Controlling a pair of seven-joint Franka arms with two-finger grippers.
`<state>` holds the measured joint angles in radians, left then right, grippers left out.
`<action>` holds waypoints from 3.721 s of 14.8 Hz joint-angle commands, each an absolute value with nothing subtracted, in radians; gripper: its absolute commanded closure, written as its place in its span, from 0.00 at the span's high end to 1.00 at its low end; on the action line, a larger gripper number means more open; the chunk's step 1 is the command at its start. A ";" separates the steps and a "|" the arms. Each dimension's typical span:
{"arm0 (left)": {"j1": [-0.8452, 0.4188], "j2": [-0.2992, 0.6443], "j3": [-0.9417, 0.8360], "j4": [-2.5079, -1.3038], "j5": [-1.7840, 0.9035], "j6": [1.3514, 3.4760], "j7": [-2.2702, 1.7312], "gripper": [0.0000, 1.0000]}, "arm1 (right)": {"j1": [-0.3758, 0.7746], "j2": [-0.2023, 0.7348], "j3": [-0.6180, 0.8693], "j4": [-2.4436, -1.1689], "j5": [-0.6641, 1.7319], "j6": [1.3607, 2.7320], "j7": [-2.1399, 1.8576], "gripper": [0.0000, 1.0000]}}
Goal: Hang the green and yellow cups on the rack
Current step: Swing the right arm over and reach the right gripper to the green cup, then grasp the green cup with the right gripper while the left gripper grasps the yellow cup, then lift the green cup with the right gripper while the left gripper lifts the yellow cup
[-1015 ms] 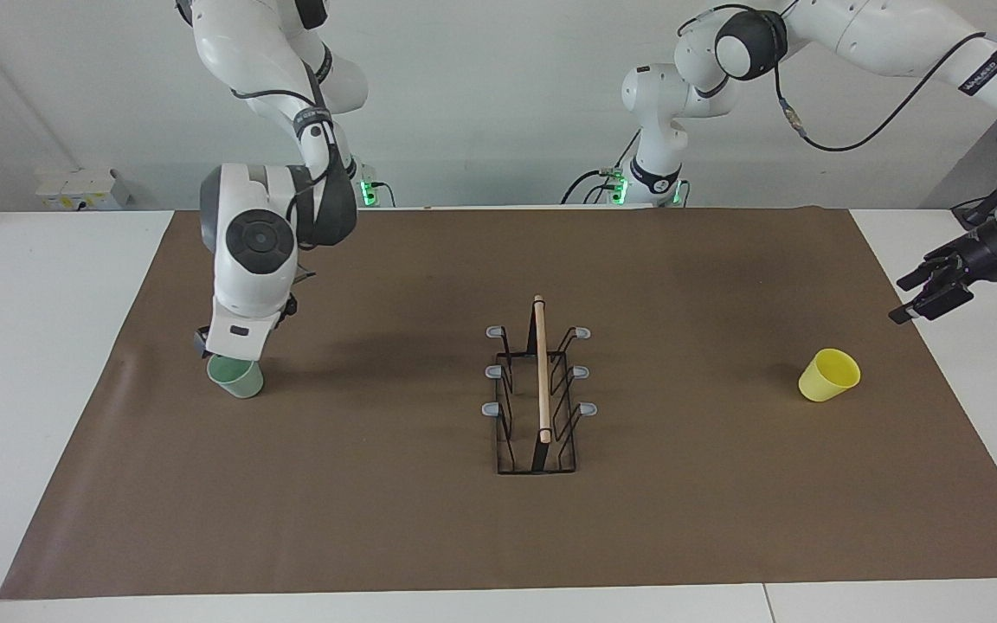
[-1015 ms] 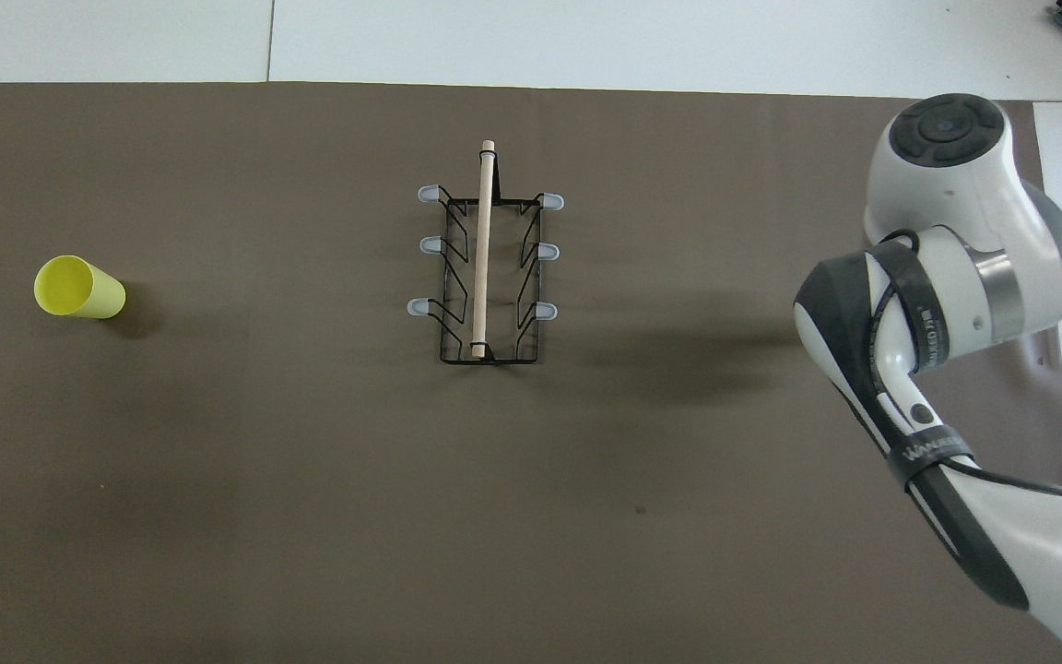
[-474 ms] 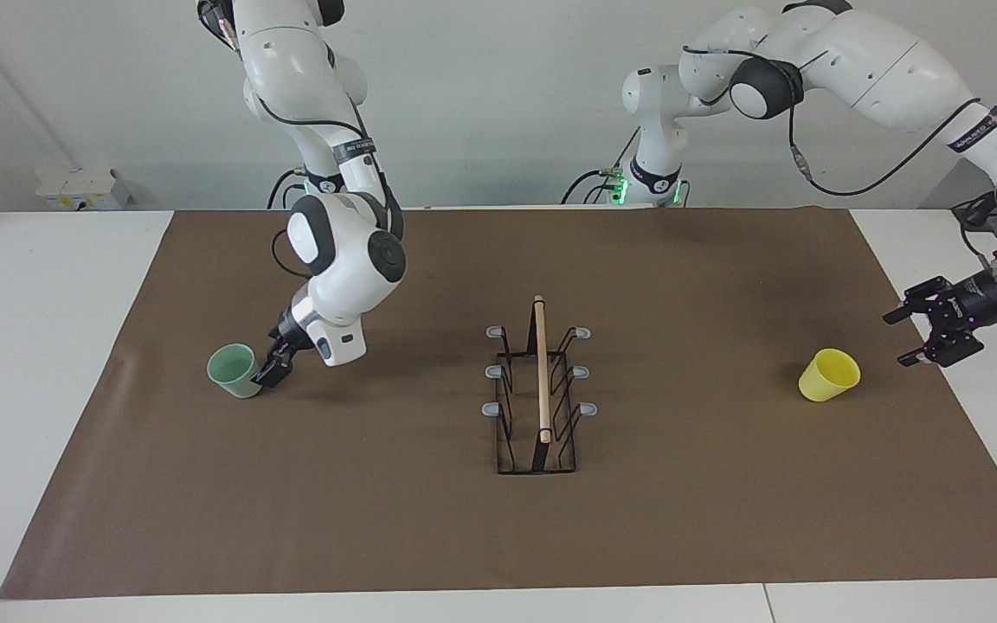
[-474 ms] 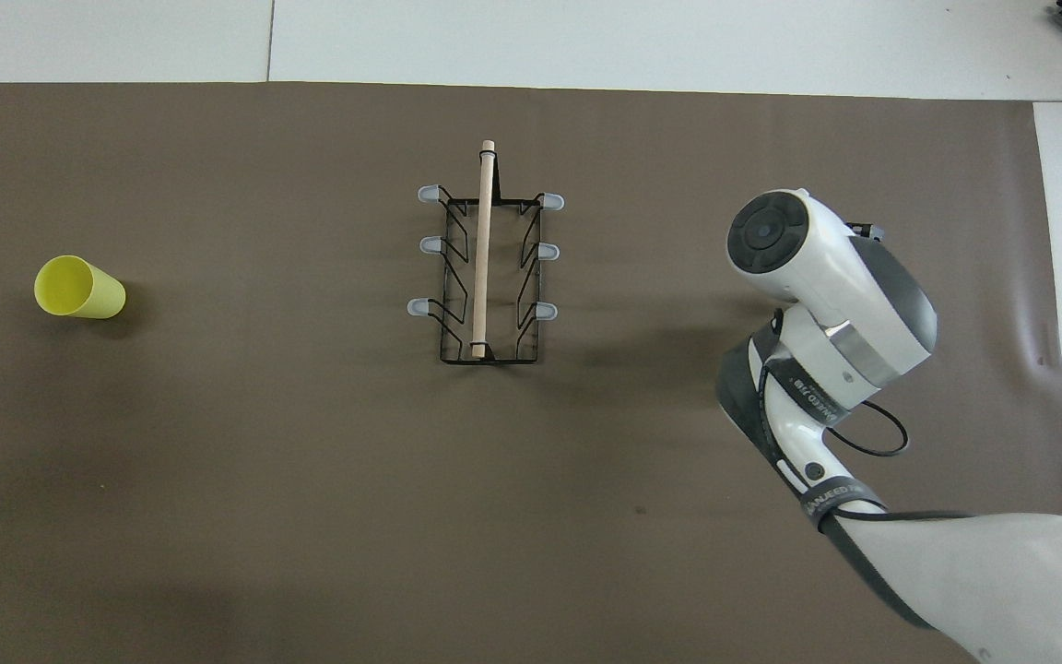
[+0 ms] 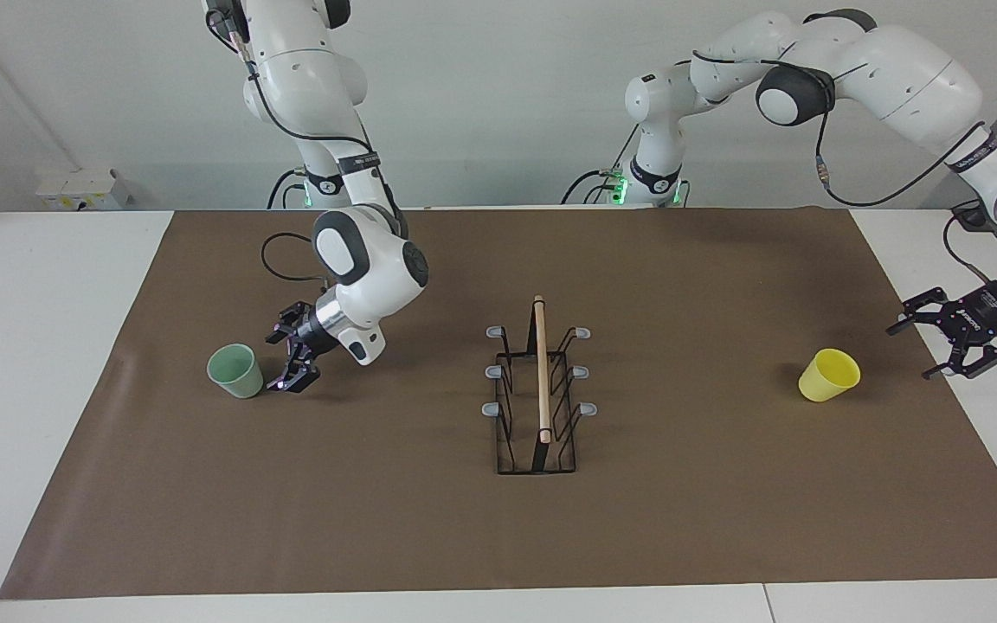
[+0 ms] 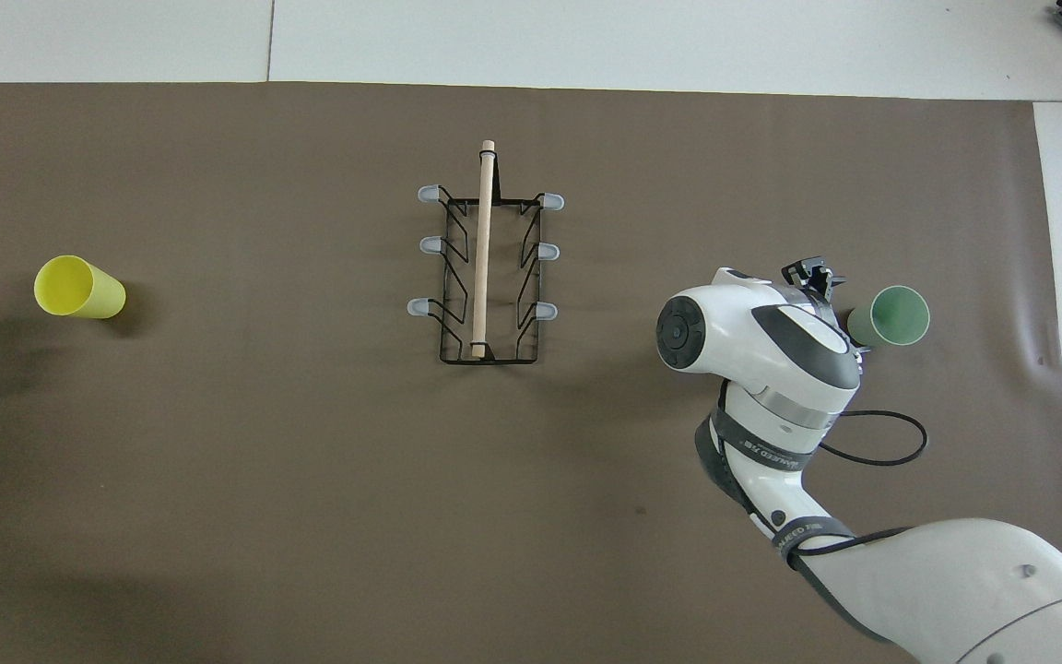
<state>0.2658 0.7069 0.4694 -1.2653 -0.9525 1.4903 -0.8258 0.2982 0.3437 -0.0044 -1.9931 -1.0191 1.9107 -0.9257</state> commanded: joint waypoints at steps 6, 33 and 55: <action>0.238 0.664 0.445 -1.532 -1.089 1.664 -0.882 1.00 | 0.241 0.337 0.002 -2.091 -1.152 1.979 -0.752 1.00; 0.331 0.502 0.192 -1.942 -1.366 1.893 -0.718 1.00 | 0.195 0.217 0.003 -1.990 -0.800 2.022 -0.708 0.00; 0.341 0.263 0.164 -1.879 -1.088 1.881 -0.686 0.00 | 0.109 0.052 0.000 -1.951 0.691 2.275 -1.125 0.00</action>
<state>0.3362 0.3188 0.1863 -1.8792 -1.1808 1.8830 -0.6947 0.1252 0.0850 -0.0074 -1.9259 0.5530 2.2603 -1.0237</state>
